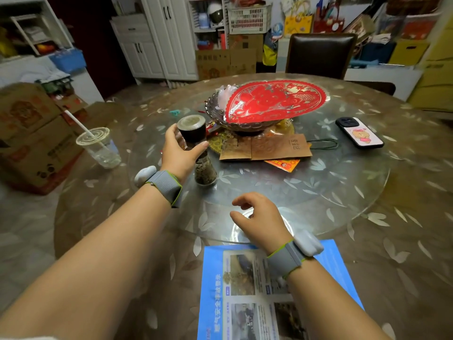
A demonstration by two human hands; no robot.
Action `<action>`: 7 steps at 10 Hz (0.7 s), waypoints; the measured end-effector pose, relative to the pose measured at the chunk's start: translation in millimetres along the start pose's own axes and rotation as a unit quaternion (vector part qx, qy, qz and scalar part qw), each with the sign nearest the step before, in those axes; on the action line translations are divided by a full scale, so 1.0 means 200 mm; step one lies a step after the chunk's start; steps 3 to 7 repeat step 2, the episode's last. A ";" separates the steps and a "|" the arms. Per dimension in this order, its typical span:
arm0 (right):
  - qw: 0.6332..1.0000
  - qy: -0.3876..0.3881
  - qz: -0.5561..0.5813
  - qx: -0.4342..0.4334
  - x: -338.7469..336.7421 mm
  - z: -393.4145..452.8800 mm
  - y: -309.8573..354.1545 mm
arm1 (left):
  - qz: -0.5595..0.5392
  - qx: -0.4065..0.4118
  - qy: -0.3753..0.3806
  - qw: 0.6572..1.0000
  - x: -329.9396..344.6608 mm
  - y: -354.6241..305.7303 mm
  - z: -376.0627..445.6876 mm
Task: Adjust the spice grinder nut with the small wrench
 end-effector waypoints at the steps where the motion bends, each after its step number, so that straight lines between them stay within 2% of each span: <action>1: 1.000 0.007 0.007 -0.010 -0.03 -0.04 0.05 | -0.004 -0.019 -0.026 0.999 -0.09 -0.07 -0.09; 2: 0.999 0.011 0.031 -0.022 -0.05 -0.10 0.13 | -0.040 -0.003 -0.054 0.998 -0.14 -0.15 -0.25; 7: 0.999 0.011 0.031 -0.022 -0.05 -0.10 0.13 | -0.040 -0.003 -0.054 0.998 -0.14 -0.15 -0.25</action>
Point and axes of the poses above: each hand's wrist, its own z-axis towards the middle knuckle, its own x-axis out of the palm, y = z × x, the point moved 1 cm from there along z, towards the middle knuckle, and after that the axes turned 12 degrees about x, right-handed, at the moved point
